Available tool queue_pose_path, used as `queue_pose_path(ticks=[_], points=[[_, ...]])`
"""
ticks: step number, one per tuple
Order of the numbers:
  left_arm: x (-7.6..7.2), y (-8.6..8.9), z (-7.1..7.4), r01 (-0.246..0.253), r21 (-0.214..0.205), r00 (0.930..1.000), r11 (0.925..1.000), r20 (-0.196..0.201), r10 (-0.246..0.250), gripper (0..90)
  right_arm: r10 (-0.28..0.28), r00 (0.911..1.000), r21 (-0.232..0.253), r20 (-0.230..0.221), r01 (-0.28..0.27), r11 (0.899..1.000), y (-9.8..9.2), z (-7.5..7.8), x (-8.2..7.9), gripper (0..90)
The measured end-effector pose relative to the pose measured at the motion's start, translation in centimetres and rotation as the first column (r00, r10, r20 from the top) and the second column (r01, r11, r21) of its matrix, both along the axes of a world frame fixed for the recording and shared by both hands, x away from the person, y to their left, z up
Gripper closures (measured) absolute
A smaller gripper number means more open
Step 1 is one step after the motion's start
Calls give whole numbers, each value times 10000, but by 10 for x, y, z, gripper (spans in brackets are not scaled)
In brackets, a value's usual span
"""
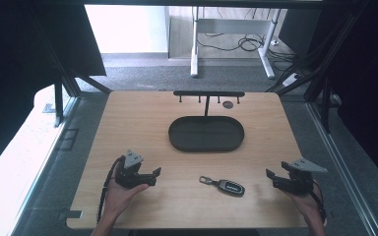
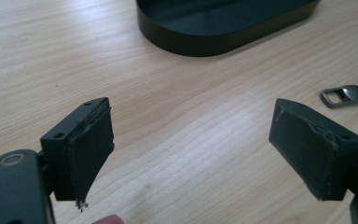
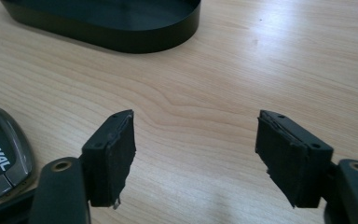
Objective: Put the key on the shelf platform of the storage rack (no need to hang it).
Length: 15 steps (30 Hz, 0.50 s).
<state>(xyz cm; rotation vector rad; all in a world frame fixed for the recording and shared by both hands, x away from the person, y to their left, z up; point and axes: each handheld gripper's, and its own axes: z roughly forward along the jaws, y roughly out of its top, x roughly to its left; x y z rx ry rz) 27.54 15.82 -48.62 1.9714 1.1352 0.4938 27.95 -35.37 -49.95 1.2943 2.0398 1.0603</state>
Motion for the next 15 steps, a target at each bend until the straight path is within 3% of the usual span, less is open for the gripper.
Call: queue_pose_path(ticks=[5,9,12,15], points=[[-3,-3,9,176,-16,9997,9998,150,-175,151,113,9998,225,-164,-109,9997,-4,4,-2,354],[1,-6,18,281,-123,9995,9995,162,-279,167,395,9985,8,-383,-395,9992,-1,6,-3,373],[9,-6,24,365,-440,9993,9984,-89,-369,193,506,9976,-149,-476,-514,9986,1,8,-3,376],[10,-6,26,459,-377,9988,9982,-167,-466,188,605,9956,-98,-716,-614,9981,1,9,-2,380]])
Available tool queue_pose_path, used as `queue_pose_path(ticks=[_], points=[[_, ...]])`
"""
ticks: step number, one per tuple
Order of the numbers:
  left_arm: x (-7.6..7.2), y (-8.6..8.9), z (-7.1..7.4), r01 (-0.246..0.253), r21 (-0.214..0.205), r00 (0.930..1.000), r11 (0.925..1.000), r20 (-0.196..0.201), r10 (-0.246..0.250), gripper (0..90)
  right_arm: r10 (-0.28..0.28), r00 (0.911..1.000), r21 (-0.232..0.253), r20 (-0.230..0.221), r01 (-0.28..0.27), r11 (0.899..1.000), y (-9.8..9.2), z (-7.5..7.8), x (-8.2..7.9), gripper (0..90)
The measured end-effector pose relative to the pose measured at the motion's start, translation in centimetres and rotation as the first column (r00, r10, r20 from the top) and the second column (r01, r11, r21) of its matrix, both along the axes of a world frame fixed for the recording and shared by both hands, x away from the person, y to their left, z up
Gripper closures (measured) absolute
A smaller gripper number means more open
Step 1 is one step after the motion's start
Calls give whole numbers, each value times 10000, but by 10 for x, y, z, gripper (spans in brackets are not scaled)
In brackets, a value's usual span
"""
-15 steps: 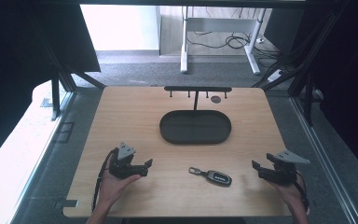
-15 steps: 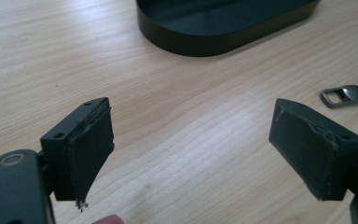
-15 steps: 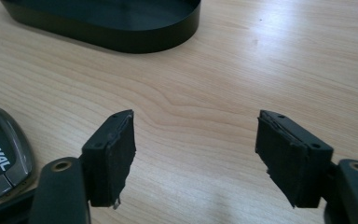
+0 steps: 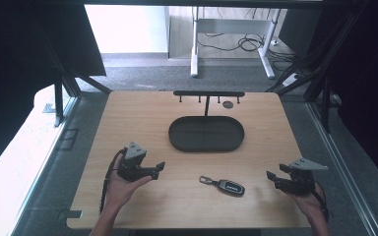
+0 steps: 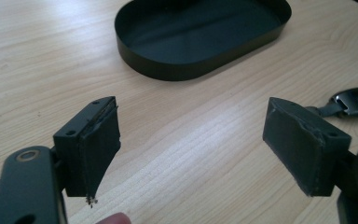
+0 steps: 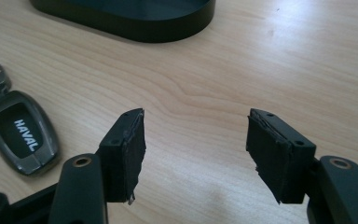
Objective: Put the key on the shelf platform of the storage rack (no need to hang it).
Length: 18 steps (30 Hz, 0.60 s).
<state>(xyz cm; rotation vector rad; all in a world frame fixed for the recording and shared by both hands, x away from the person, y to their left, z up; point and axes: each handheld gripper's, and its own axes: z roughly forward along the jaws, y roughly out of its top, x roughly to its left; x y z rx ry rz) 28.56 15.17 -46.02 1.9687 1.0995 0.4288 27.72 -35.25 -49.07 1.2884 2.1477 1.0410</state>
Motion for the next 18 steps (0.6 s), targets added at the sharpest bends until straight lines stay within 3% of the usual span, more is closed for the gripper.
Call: queue_pose_path(ticks=[1,4,6,7,13,18], points=[[-2,2,-2,10,-187,10000,9998,14,-10,190,56,9999,3,-101,-56,10000,1,0,0,381],[-1,4,-5,151,-6,9998,9999,-134,-151,191,177,9995,52,-260,-176,9998,2,0,1,387],[1,5,-5,158,-250,9997,9996,-158,-162,201,205,9995,52,-258,-203,9998,3,0,2,388],[3,4,-6,385,-420,9989,9984,-234,-395,205,270,9989,162,-371,-264,9995,5,0,4,392],[8,4,-12,560,-299,9979,9980,-312,-569,227,407,9966,-169,-714,-421,9990,13,2,9,378],[8,10,-13,529,-384,9980,9979,-321,-542,255,943,9922,-352,-815,-975,9946,26,18,14,367]])
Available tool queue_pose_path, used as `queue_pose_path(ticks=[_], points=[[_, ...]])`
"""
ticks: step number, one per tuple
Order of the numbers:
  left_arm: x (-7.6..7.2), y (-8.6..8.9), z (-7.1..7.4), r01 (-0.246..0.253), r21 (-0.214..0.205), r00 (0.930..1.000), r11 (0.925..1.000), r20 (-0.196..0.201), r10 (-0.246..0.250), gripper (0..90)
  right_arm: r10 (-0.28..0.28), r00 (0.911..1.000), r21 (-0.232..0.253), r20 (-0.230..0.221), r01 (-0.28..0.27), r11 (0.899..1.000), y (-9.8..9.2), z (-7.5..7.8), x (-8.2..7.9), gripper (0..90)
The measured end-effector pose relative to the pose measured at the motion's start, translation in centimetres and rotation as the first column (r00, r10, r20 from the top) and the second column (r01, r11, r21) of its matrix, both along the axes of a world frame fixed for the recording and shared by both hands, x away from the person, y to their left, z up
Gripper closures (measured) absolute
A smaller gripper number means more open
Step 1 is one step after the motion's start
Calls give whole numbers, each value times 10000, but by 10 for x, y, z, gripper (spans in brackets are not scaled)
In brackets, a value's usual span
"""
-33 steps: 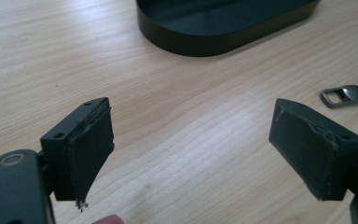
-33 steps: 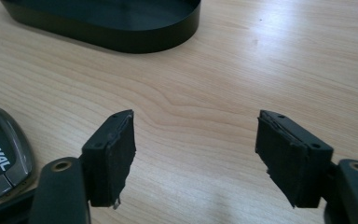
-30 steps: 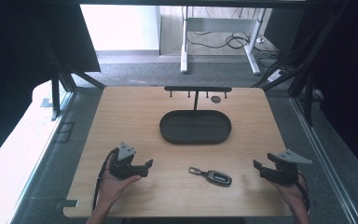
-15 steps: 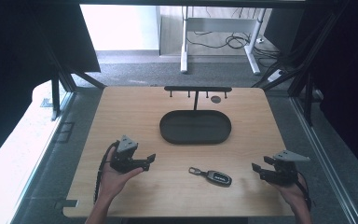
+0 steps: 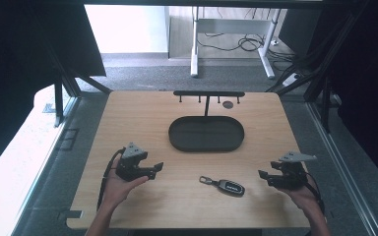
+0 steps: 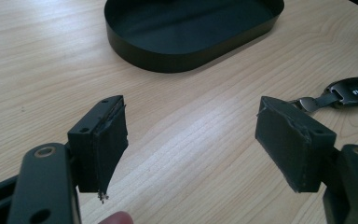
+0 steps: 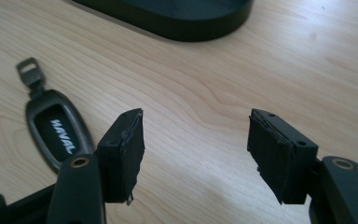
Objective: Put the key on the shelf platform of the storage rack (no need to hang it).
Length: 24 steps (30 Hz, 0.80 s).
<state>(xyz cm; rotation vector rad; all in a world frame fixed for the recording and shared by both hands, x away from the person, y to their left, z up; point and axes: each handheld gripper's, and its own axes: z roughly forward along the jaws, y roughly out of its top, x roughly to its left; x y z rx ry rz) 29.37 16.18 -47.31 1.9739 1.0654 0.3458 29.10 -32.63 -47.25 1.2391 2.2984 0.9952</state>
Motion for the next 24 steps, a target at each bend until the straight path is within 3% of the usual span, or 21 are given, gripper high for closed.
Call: queue_pose_path(ticks=[14,20,24], points=[[-18,10,12,-25,-6,9994,10000,352,25,256,1101,9931,-639,-411,-1126,9916,37,27,14,372],[-26,10,8,-53,421,9998,9991,184,46,255,1613,9843,-1014,-714,-1680,9806,53,27,20,387],[-29,11,7,-99,404,9999,9991,131,94,256,1803,9795,-1088,-901,-1896,9758,58,25,23,394]])
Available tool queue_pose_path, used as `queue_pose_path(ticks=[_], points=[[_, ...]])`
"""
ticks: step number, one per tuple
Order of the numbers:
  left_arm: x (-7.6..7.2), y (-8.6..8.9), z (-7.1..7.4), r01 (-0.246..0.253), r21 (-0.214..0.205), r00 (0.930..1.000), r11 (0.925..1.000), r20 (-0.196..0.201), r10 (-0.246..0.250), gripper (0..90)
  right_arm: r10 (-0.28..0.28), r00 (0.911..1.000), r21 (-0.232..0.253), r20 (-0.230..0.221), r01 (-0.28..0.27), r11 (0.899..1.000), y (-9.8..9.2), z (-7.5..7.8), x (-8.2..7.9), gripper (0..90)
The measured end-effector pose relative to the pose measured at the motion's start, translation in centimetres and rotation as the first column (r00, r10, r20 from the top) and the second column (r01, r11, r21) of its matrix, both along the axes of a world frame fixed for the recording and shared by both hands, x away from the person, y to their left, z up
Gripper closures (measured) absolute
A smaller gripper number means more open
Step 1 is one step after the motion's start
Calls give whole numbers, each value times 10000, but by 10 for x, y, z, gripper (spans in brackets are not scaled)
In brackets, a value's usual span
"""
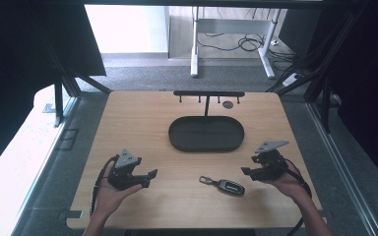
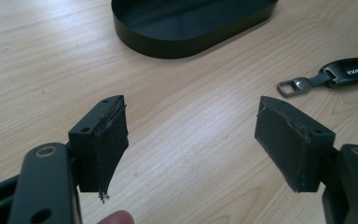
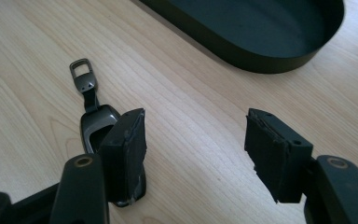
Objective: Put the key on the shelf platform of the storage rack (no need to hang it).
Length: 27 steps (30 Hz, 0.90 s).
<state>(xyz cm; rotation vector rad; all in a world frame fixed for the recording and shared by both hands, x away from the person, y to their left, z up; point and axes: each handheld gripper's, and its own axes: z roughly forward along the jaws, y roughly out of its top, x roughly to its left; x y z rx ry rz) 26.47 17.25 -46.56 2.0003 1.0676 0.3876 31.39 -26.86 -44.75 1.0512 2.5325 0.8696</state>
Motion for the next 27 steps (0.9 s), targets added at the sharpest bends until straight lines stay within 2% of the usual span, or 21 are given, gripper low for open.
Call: queue_pose_path(ticks=[6,13,18,21,24,26,27], points=[[-4,0,-2,-4,94,10000,10000,-75,4,257,383,9992,-177,-153,-385,9991,7,-2,5,397],[-7,3,-3,67,79,9999,9999,-102,-66,257,569,9980,-46,-261,-570,9984,14,-4,8,404],[-6,11,-2,6,-28,9998,10000,-174,-6,258,596,9973,-12,-429,-597,9982,21,-4,10,415],[-5,16,-3,-23,-233,9996,9997,-297,16,259,747,9952,-162,-639,-759,9970,31,-2,11,427],[-4,15,-4,31,-217,9994,9998,-335,-38,258,854,9935,-301,-748,-878,9957,37,-2,12,434],[-3,15,-6,94,-144,9992,9999,-394,-100,258,1072,9896,-653,-964,-1137,9914,47,-3,13,459],[-3,15,-6,94,-144,9992,9999,-394,-100,258,1072,9896,-653,-964,-1137,9914,47,-3,13,459]])
